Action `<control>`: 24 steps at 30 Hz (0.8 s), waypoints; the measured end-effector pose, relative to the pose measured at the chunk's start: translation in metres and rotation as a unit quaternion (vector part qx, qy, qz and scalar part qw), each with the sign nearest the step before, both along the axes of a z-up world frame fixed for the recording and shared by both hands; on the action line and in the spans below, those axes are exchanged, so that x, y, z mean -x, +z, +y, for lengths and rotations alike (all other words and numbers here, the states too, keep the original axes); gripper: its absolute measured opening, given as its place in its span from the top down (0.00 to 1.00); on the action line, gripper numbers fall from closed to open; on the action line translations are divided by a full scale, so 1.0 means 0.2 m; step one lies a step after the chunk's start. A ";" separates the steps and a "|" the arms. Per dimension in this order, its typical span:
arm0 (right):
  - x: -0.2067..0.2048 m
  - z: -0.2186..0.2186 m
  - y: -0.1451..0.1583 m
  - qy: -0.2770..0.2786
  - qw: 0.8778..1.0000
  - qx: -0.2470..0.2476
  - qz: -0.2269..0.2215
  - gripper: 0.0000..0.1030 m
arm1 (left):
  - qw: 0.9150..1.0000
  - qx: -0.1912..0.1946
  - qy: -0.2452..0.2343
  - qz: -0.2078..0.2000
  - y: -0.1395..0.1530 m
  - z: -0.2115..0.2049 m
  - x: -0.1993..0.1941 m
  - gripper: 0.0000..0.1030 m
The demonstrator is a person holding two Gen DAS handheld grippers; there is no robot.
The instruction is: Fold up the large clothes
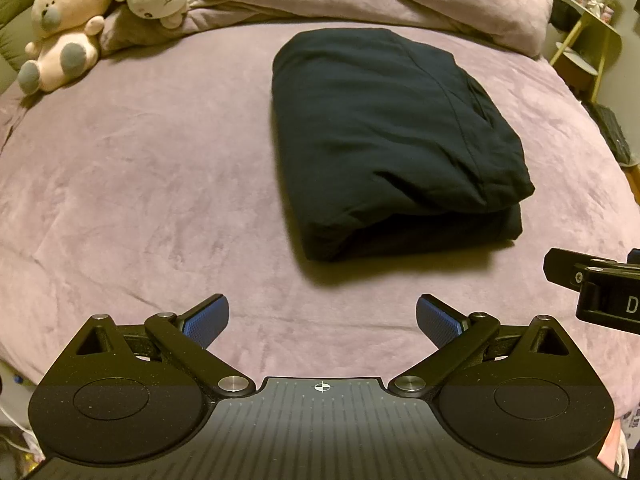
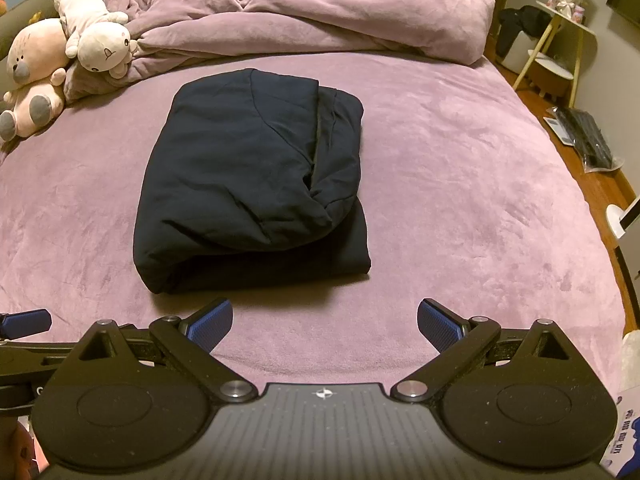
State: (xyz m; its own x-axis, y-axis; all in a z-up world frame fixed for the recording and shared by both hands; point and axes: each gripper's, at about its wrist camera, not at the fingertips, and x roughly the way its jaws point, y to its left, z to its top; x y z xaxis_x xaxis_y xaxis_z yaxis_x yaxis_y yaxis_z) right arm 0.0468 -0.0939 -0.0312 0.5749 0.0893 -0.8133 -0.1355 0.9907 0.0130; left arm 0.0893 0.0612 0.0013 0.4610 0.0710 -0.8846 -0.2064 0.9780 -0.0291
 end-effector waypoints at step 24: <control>0.01 -0.01 0.01 -0.001 1.000 -0.006 -0.002 0.04 | 1.000 0.010 -0.004 -0.003 0.00 0.00 0.00 0.01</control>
